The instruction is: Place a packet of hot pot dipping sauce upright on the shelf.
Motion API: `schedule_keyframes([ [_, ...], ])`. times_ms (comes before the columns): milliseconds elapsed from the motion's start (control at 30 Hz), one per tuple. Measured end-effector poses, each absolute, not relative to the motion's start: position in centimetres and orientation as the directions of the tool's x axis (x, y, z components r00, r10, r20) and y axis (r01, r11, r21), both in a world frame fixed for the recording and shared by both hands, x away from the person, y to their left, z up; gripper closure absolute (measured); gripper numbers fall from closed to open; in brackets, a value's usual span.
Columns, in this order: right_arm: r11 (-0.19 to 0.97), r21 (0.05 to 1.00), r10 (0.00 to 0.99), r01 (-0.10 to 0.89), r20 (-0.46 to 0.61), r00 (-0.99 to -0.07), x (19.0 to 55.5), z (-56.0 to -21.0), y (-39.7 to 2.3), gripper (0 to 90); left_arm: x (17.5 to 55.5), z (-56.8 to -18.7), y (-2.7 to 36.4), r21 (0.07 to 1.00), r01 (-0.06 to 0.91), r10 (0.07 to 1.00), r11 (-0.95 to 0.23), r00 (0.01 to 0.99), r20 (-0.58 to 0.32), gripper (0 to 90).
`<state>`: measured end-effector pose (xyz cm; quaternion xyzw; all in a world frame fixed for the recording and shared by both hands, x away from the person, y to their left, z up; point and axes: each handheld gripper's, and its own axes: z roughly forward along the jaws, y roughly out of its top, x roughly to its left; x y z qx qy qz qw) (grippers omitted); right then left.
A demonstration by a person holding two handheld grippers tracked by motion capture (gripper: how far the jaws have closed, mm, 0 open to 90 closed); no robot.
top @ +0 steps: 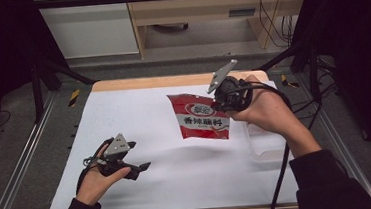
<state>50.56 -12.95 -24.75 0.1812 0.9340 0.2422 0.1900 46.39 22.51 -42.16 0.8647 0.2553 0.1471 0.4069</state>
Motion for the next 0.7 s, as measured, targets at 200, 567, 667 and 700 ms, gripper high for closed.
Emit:
schedule_keyframes([
  [200,0.805,0.526,0.462,0.273,-0.27,-0.845,49.9,-24.0,-15.2,89.6,46.4,-43.2,23.7,0.789,0.346,0.597,-0.508,0.802,0.033,8.2],
  [567,0.79,0.524,0.51,0.318,-0.274,-0.815,49.4,-23.2,-18.1,89.6,46.6,-44.8,25.0,0.786,0.398,0.662,-0.473,0.749,0.02,7.4],
  [667,0.784,0.529,0.52,0.323,-0.279,-0.807,49.3,-22.9,-18.9,89.6,46.7,-44.9,25.4,0.785,0.407,0.674,-0.466,0.738,0.017,7.3],
  [700,0.782,0.533,0.525,0.324,-0.281,-0.804,49.2,-22.8,-19.1,89.6,46.7,-44.9,25.4,0.785,0.408,0.674,-0.466,0.738,0.016,7.3],
])
